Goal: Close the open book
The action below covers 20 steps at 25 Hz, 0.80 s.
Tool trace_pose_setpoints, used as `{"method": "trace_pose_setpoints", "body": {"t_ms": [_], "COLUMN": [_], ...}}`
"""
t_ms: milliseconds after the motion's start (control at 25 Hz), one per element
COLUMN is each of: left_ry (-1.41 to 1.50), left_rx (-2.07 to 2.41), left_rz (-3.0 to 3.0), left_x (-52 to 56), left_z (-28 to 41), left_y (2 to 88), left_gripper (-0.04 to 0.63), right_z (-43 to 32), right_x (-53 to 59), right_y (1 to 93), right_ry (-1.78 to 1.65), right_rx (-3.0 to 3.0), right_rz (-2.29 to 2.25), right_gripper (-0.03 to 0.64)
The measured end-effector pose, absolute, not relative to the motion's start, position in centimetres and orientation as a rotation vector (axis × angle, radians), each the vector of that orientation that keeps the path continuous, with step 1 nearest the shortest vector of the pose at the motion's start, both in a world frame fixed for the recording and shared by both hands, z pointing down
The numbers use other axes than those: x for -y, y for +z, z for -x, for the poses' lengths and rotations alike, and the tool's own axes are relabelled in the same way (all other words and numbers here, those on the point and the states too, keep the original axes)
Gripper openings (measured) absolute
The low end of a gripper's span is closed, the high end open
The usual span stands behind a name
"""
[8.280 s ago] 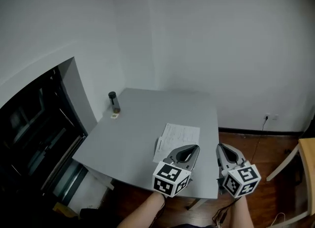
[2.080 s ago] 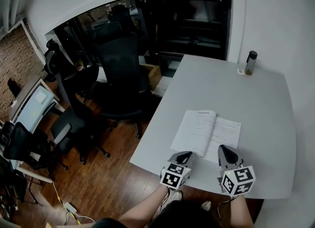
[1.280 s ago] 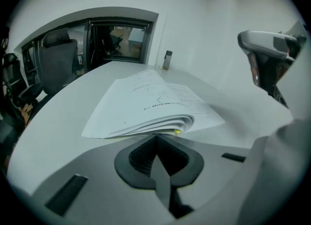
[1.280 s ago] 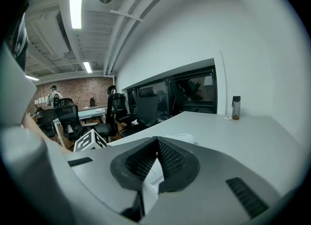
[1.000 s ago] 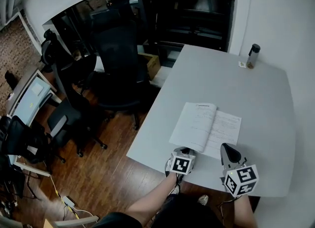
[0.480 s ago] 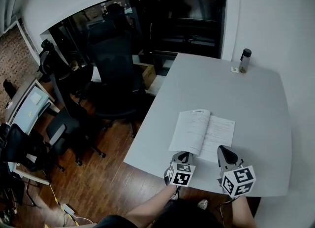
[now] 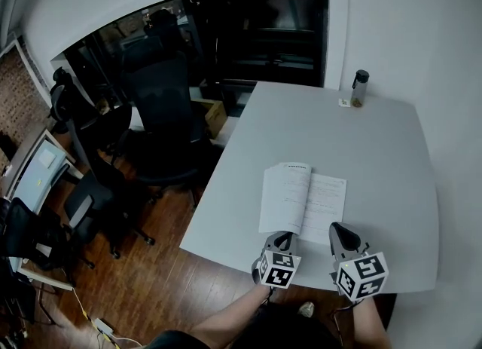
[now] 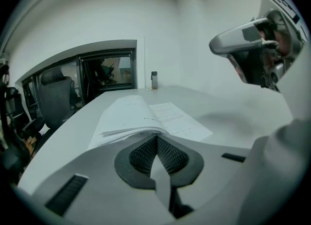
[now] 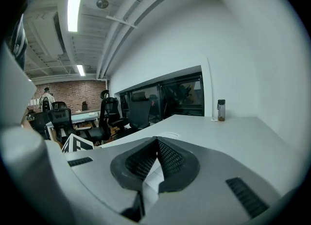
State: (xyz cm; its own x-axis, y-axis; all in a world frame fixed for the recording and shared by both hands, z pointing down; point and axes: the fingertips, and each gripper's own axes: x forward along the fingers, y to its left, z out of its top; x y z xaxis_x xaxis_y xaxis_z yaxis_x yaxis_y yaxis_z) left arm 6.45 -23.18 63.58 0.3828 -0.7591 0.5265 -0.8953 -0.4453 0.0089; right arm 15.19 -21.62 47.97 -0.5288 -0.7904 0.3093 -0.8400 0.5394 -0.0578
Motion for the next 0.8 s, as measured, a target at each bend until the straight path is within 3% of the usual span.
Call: {"method": "trace_pose_setpoints", "body": {"t_ms": [800], "left_ry": [0.506], "left_rx": [1.428], "left_rz": [-2.442], "left_x": [23.3], "left_z": [-12.1], "left_y": [59.0], "left_gripper": [0.005], "right_z": [-21.3], "right_x": [20.5], "right_y": [46.8], "right_ry": [0.272], "right_rx": [2.538], "right_rz": [-1.451], "right_gripper": [0.003]}}
